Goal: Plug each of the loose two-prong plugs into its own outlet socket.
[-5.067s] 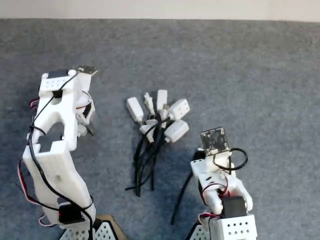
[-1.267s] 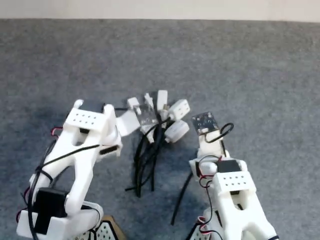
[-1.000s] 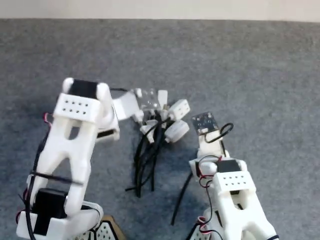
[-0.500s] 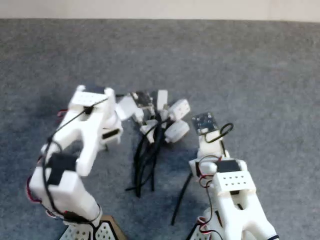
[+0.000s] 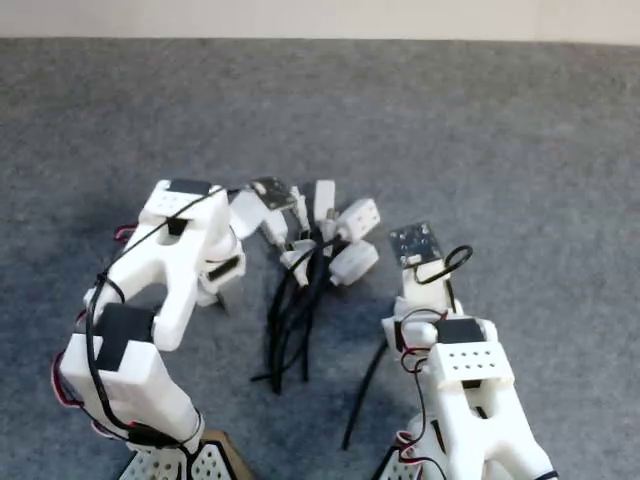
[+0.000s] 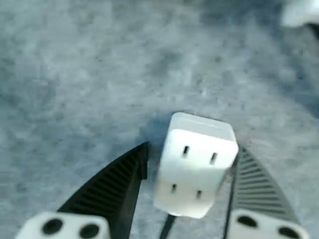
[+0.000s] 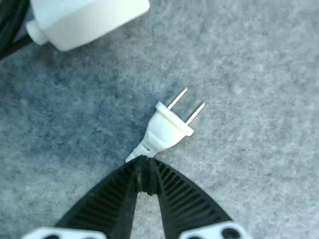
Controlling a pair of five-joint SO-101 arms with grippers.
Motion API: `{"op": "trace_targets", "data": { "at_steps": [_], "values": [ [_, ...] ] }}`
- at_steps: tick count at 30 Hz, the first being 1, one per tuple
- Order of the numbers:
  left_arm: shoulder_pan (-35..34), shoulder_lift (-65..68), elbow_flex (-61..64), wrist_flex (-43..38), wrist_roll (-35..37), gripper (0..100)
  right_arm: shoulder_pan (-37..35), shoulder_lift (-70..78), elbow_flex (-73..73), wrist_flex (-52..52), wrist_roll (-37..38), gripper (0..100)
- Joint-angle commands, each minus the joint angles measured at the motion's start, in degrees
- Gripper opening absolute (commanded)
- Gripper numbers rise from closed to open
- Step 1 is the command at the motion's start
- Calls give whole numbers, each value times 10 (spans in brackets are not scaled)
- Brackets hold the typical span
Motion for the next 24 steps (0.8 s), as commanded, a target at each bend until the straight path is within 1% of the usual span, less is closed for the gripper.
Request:
{"op": "trace_targets", "data": {
  "at_steps": [1,5,6,9,12,14,15,18,20,22,24],
  "values": [
    [7,-55,-1,-1,38,316,11,-3,-33,-15,2,5],
    [9,-95,2,-1,40,316,12,-3,-31,-15,2,5],
    [9,-102,-1,-1,55,316,12,-3,-31,-15,2,5],
    [9,-125,-22,-5,136,316,12,-3,-31,-15,2,5],
    [5,-144,-71,-5,222,316,12,-3,-31,-15,2,5],
    [4,-150,-111,-6,310,316,14,-3,-31,-15,1,5],
    [4,-151,-131,-6,372,316,22,-3,-33,-15,-10,5],
    [-15,-151,-159,-6,585,316,80,-3,-39,-15,-41,5],
    [-35,-150,-147,-6,724,316,102,-3,-55,-28,-54,5],
    [-48,-149,-116,-7,823,316,100,0,-69,-29,-69,5],
    [-51,-150,-80,-23,884,319,78,0,-82,-23,-84,5]
  ]
}}
